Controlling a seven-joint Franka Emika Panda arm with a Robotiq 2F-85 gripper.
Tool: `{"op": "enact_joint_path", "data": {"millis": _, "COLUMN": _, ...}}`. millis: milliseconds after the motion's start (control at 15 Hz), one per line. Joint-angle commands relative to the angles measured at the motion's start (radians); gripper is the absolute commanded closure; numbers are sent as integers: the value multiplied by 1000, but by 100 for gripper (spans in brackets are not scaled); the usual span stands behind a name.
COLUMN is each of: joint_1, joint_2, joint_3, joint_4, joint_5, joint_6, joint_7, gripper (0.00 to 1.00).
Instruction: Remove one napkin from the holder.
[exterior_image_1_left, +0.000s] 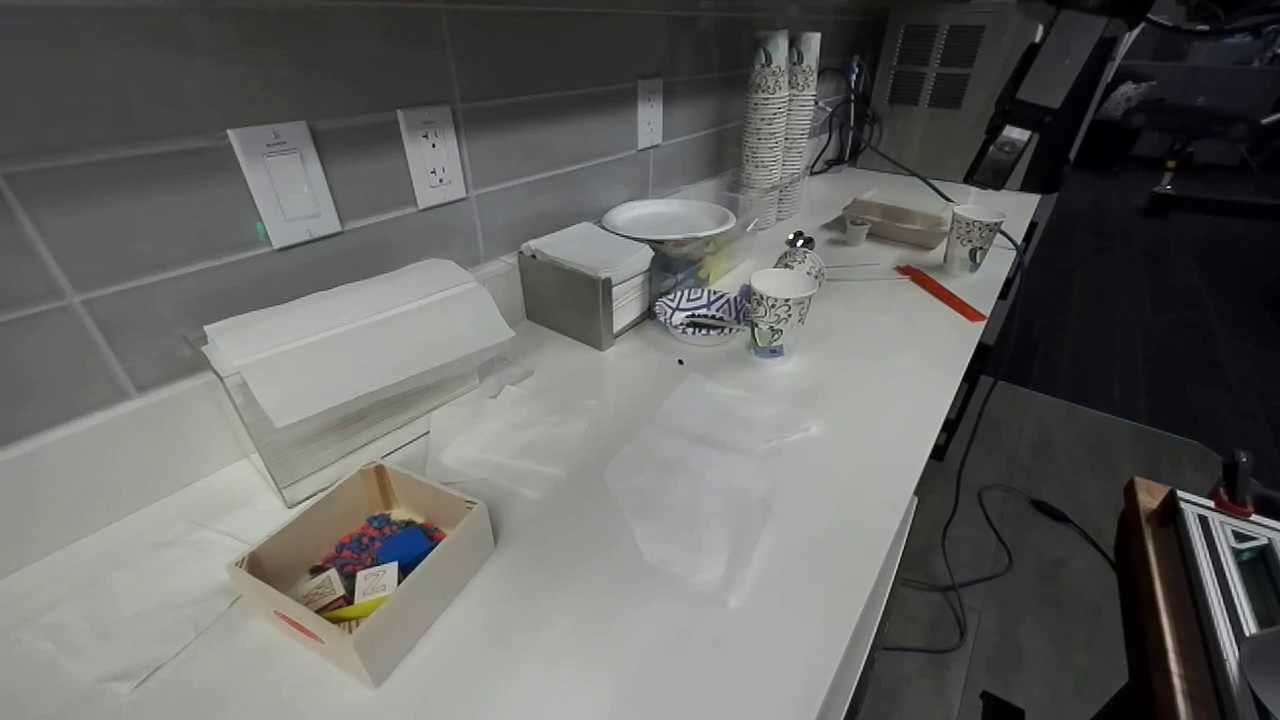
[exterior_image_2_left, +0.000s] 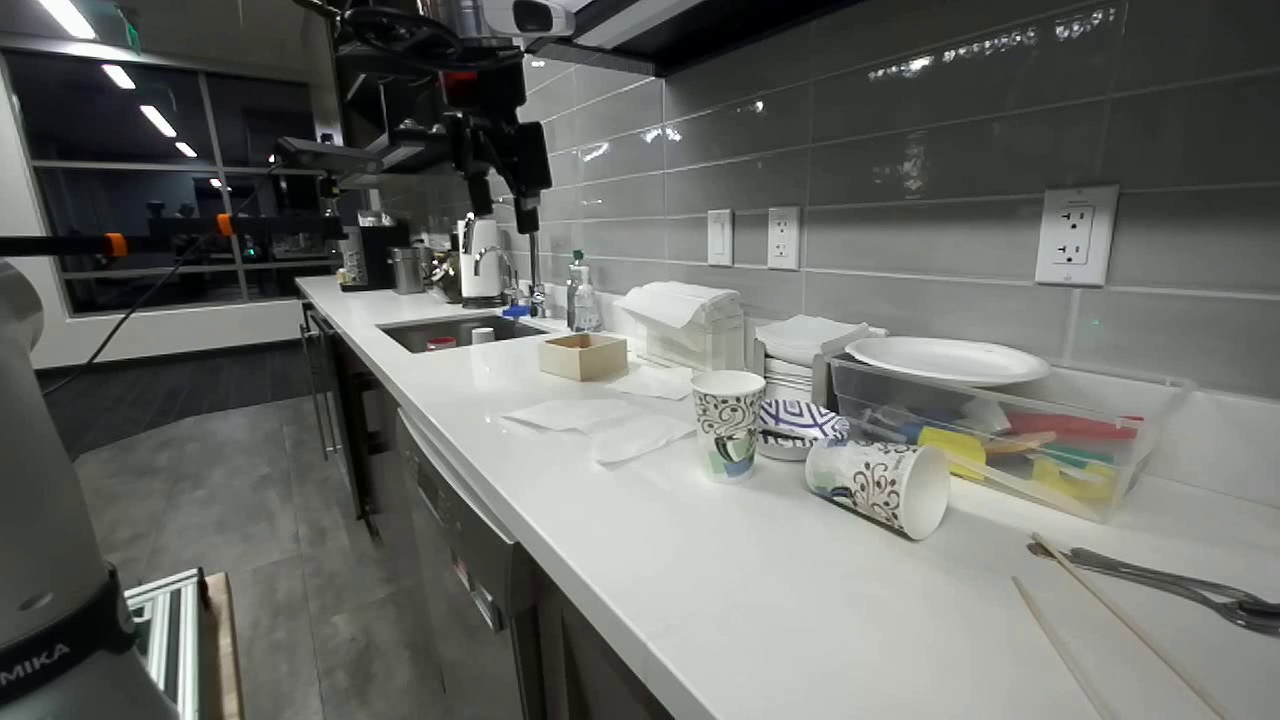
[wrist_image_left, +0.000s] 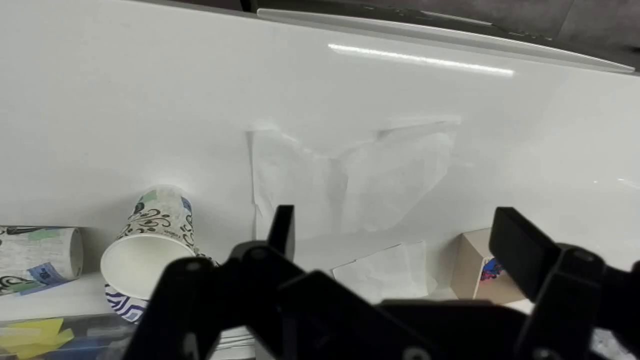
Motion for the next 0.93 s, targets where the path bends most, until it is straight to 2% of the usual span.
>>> {"op": "enact_joint_path", "data": {"millis": 0, "joint_1": -16, "joint_2": 10, "joint_3": 23, "joint_4": -14, "joint_5": 8, "joint_6": 44, "joint_7": 4, "gripper": 0}}
{"op": "enact_joint_path", "data": {"millis": 267, "joint_1": -9, "joint_2": 87, "joint_3": 111, "joint_4": -76, "joint_5": 28, "joint_6": 250, "joint_7": 125, "gripper": 0}}
{"op": "enact_joint_path", "data": {"millis": 533, "joint_1": 27, "joint_2": 264, "joint_3": 198, "joint_4": -110, "joint_5": 53, "joint_6": 552, "joint_7": 233, "gripper": 0}}
{"op": "enact_joint_path", "data": {"millis": 733, "joint_1": 24, "joint_2": 457, "joint_3": 269, "joint_4": -43, "joint_5": 60, "joint_6": 787, "joint_7": 406, "gripper": 0}}
{"op": "enact_joint_path", "data": {"millis": 867, "joint_1": 6, "joint_2": 568, "joint_3": 305, "joint_4": 13, "joint_5": 41, "joint_6": 901, "joint_7": 531, "gripper": 0}}
